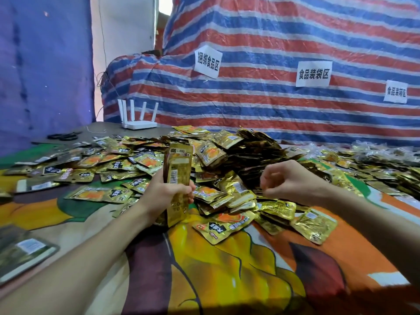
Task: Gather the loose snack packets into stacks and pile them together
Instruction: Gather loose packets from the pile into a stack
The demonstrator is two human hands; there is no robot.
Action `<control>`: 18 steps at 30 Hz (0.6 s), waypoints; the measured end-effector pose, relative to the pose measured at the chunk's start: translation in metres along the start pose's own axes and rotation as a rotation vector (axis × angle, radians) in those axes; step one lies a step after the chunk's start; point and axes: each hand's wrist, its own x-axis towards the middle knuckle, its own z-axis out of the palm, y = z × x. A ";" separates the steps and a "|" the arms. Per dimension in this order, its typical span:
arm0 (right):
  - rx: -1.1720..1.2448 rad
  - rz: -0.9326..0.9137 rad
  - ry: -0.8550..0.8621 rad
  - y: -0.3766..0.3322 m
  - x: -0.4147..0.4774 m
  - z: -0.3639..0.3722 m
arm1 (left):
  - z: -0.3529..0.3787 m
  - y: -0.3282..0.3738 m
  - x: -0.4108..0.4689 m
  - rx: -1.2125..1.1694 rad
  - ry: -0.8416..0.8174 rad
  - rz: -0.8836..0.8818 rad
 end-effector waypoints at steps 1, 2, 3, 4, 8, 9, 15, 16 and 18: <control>0.095 -0.037 -0.003 -0.011 0.009 0.011 | -0.001 0.000 0.000 -0.033 0.022 -0.026; 0.188 -0.067 -0.005 -0.021 0.019 0.021 | -0.002 0.000 0.001 -0.076 0.045 -0.045; 0.279 -0.087 -0.005 -0.030 0.029 0.032 | -0.003 0.001 0.002 -0.136 0.058 -0.062; 0.361 -0.101 0.003 -0.037 0.040 0.044 | -0.005 0.002 0.002 -0.207 0.062 -0.089; 0.585 -0.092 0.134 -0.057 0.078 0.088 | -0.016 0.009 0.000 -0.415 0.038 -0.246; 0.613 -0.082 0.184 -0.058 0.084 0.097 | -0.018 0.009 0.000 -0.432 0.042 -0.260; 0.662 -0.045 0.281 -0.041 0.095 0.116 | -0.023 0.007 0.002 -0.250 0.114 -0.261; 0.662 -0.042 0.264 -0.038 0.095 0.115 | -0.021 0.006 0.002 -0.215 0.112 -0.264; 0.683 -0.049 0.221 -0.034 0.094 0.112 | -0.019 0.001 0.004 -0.167 0.121 -0.252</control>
